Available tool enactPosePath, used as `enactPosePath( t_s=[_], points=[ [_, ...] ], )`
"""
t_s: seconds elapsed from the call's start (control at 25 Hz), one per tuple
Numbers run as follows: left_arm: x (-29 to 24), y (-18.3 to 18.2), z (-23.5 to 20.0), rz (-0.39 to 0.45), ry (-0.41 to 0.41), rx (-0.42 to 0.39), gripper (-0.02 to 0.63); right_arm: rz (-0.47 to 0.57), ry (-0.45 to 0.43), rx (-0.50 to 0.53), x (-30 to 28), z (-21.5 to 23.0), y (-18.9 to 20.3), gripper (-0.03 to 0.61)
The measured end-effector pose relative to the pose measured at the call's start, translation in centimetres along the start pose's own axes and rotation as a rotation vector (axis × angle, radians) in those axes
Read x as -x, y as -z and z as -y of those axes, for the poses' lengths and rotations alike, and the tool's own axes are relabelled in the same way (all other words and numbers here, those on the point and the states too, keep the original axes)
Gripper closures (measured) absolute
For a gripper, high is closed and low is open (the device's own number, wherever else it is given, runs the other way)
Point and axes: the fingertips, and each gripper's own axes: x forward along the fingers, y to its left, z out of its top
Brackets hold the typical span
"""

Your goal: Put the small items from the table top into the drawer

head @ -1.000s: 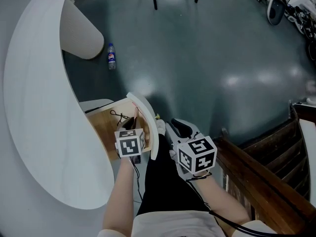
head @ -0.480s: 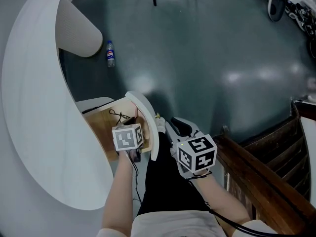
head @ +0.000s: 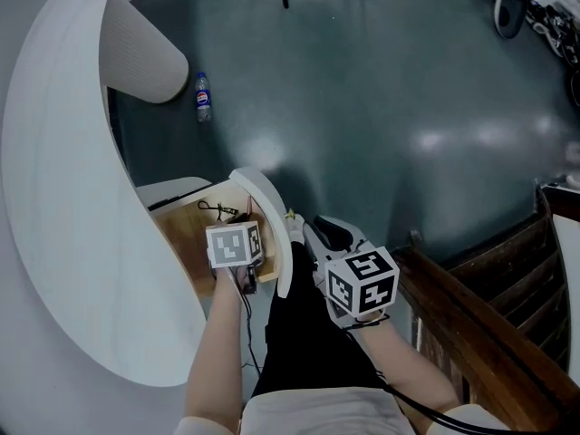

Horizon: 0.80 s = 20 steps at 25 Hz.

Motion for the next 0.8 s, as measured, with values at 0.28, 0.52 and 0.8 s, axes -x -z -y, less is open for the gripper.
enactPosePath(
  t_s=[0.28, 0.52, 0.8],
  points=[
    [-0.5, 0.2, -0.2, -0.008, -0.012, 0.0, 0.549, -0.005, 0.004, -0.011, 0.0, 0.8, 0.5, 0.491],
    [-0.5, 0.0, -0.1, -0.007, -0.015, -0.01, 0.545, -0.001, 0.0, -0.013, 0.2, 0.8, 0.2, 0.491],
    [0.4, -0.3, 0.3, 0.02, -0.013, -0.019, 0.531, 0.021, 0.004, -0.003, 1.5, 0.5, -0.3, 0.491]
  ],
)
